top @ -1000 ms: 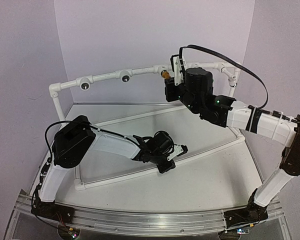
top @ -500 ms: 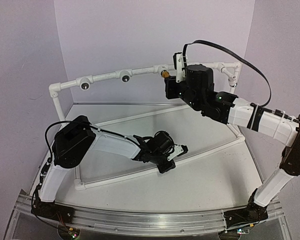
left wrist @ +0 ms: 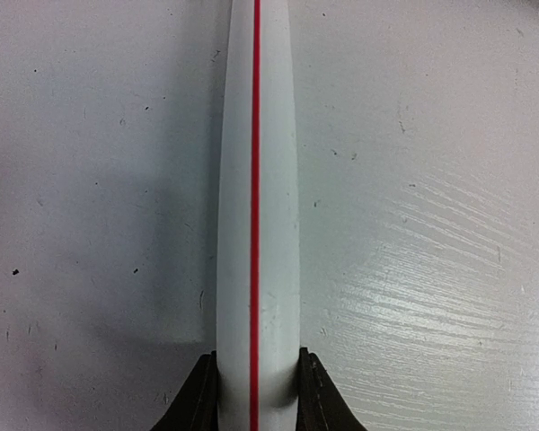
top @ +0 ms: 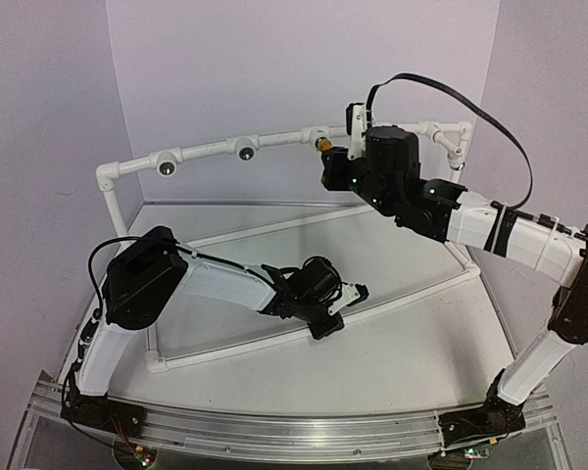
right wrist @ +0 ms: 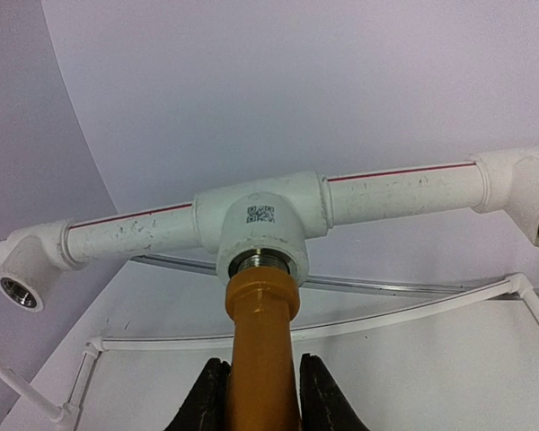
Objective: Install the water faucets
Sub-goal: Screw the water faucet onto the adaptor.
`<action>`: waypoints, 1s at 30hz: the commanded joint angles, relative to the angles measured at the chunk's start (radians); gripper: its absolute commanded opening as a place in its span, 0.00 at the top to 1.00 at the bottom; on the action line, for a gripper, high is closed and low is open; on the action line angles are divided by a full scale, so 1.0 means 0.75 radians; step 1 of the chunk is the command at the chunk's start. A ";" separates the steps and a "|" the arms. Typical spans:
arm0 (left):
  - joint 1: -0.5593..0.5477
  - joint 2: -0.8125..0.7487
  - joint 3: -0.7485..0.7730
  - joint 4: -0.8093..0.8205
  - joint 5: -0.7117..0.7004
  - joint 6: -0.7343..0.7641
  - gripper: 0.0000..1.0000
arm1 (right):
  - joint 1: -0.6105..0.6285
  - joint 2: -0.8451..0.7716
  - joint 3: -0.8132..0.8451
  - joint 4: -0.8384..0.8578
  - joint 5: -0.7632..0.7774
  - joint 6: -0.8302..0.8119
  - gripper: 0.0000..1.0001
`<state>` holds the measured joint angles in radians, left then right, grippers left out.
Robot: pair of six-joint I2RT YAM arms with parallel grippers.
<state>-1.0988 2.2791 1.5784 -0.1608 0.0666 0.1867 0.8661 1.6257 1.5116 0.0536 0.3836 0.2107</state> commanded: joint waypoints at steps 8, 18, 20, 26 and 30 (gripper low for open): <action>-0.097 0.142 -0.007 -0.140 0.114 0.064 1.00 | -0.044 -0.001 0.043 0.306 -0.131 0.173 1.00; -0.103 0.145 -0.002 -0.146 0.118 0.067 1.00 | -0.061 -0.005 -0.008 0.377 -0.165 0.287 1.00; -0.105 0.146 0.000 -0.146 0.118 0.066 1.00 | -0.063 -0.005 -0.013 0.393 -0.168 0.304 1.00; -0.108 0.145 0.000 -0.149 0.118 0.068 1.00 | -0.073 -0.010 -0.022 0.435 -0.190 0.360 1.00; -0.110 0.144 0.001 -0.150 0.118 0.068 1.00 | -0.077 -0.021 -0.026 0.454 -0.198 0.390 1.00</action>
<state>-1.1027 2.2841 1.5913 -0.1753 0.0570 0.1886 0.8358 1.6257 1.4699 0.1378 0.2915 0.4599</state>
